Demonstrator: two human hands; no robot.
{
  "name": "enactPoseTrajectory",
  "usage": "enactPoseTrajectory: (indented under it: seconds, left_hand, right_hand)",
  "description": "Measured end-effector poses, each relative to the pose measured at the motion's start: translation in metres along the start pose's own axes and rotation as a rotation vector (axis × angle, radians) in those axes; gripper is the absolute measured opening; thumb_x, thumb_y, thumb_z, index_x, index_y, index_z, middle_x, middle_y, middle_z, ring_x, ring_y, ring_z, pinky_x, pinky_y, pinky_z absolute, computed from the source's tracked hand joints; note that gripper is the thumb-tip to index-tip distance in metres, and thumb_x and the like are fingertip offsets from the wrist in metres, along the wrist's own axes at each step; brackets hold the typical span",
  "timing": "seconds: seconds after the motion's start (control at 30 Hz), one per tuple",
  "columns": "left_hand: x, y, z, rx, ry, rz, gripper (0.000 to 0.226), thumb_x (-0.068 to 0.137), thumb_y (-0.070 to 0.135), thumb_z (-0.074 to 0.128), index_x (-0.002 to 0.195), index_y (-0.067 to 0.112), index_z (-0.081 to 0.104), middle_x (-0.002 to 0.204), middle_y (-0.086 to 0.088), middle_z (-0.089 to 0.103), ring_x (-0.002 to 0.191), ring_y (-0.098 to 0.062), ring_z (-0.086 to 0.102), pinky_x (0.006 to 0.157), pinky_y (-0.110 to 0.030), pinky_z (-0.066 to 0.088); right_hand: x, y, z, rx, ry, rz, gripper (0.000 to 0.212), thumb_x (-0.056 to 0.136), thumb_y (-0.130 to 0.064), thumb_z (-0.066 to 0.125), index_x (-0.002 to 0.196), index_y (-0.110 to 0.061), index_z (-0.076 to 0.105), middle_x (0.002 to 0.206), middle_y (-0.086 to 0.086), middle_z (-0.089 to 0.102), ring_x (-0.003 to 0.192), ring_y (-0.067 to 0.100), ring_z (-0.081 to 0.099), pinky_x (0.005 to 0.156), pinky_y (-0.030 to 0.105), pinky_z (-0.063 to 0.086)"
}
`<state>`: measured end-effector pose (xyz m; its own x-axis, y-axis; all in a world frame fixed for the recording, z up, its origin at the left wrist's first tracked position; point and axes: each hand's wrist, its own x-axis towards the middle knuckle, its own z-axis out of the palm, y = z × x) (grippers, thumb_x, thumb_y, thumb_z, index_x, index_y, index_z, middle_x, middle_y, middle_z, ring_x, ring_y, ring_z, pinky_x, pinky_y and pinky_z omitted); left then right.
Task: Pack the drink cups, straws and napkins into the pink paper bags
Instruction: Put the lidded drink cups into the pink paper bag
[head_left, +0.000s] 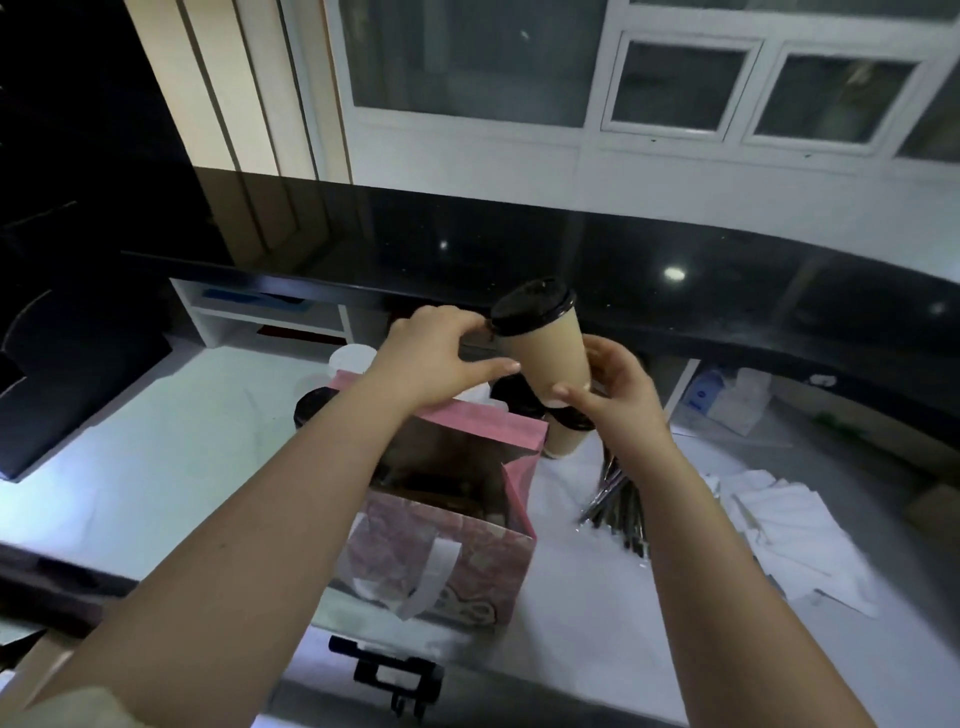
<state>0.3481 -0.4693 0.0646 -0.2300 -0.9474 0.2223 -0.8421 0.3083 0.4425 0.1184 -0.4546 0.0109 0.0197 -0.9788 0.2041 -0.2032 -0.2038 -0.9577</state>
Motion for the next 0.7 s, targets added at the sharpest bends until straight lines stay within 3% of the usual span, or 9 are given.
enactPoseTrajectory:
  seconds: [0.07, 0.17, 0.23, 0.33, 0.43, 0.57, 0.7]
  left_hand:
    - [0.002, 0.001, -0.003, -0.298, -0.028, -0.087, 0.078, 0.055, 0.076, 0.072, 0.12, 0.035, 0.06, 0.114, 0.016, 0.067, 0.107, -0.006, 0.062, 0.093, -0.04, 0.052]
    - [0.002, -0.007, -0.011, -0.634, -0.049, -0.152, 0.081, 0.06, 0.049, 0.088, 0.13, 0.026, 0.054, 0.119, 0.009, 0.064, 0.109, -0.01, 0.061, 0.089, -0.032, 0.054]
    - [-0.001, -0.015, -0.018, -0.79, -0.059, -0.149, 0.08, 0.062, 0.033, 0.091, 0.131, 0.023, 0.052, 0.121, 0.009, 0.063, 0.111, -0.011, 0.061, 0.085, -0.028, 0.054]
    - [-0.005, -0.036, -0.029, -0.715, -0.028, -0.118, 0.079, 0.065, 0.03, 0.09, 0.131, 0.024, 0.046, 0.119, 0.011, 0.057, 0.108, -0.01, 0.058, 0.085, -0.026, 0.051]
    - [-0.009, -0.059, -0.039, -0.496, -0.026, -0.039, 0.079, 0.065, 0.033, 0.088, 0.13, 0.029, 0.044, 0.117, 0.012, 0.053, 0.106, -0.011, 0.055, 0.075, -0.022, 0.049]
    - [-0.016, -0.079, -0.046, -0.313, -0.014, 0.035, 0.085, 0.059, 0.045, 0.087, 0.131, 0.034, 0.042, 0.12, 0.011, 0.052, 0.106, -0.012, 0.054, 0.082, -0.036, 0.056]
    - [-0.03, -0.096, -0.053, -0.4, -0.05, 0.098, 0.085, 0.062, 0.045, 0.088, 0.133, 0.034, 0.043, 0.124, 0.014, 0.052, 0.111, -0.007, 0.05, 0.088, -0.027, 0.047]
  right_hand:
    - [0.002, -0.017, 0.017, 0.094, -0.025, -0.001, 0.061, 0.075, -0.013, 0.082, 0.128, -0.021, 0.054, 0.122, -0.003, 0.065, 0.11, 0.012, 0.064, 0.087, 0.028, 0.053]
    - [0.002, -0.034, 0.042, 0.2, -0.063, 0.006, 0.059, 0.078, -0.005, 0.076, 0.13, -0.013, 0.05, 0.121, 0.005, 0.066, 0.105, 0.013, 0.067, 0.083, 0.027, 0.056]
    - [0.003, -0.042, 0.053, 0.148, -0.103, 0.021, 0.062, 0.077, -0.009, 0.078, 0.131, -0.015, 0.049, 0.121, 0.003, 0.066, 0.106, 0.011, 0.066, 0.089, 0.031, 0.056]
    - [0.007, -0.055, 0.061, 0.057, -0.119, 0.012, 0.083, 0.071, -0.035, 0.084, 0.141, -0.022, 0.042, 0.134, 0.001, 0.058, 0.116, 0.013, 0.061, 0.097, 0.039, 0.052]
    - [0.011, -0.081, 0.075, 0.014, -0.077, -0.013, 0.098, 0.064, -0.052, 0.084, 0.145, -0.035, 0.031, 0.142, -0.001, 0.048, 0.123, 0.017, 0.054, 0.095, 0.035, 0.052]
    - [0.011, -0.107, 0.111, -0.15, -0.087, -0.036, 0.094, 0.069, -0.04, 0.085, 0.144, -0.04, 0.029, 0.131, -0.011, 0.049, 0.117, 0.007, 0.053, 0.092, 0.029, 0.051]
    - [-0.006, -0.117, 0.128, -0.25, 0.031, -0.046, 0.076, 0.075, -0.026, 0.082, 0.139, -0.036, 0.041, 0.121, -0.016, 0.052, 0.109, 0.001, 0.054, 0.086, 0.021, 0.052]
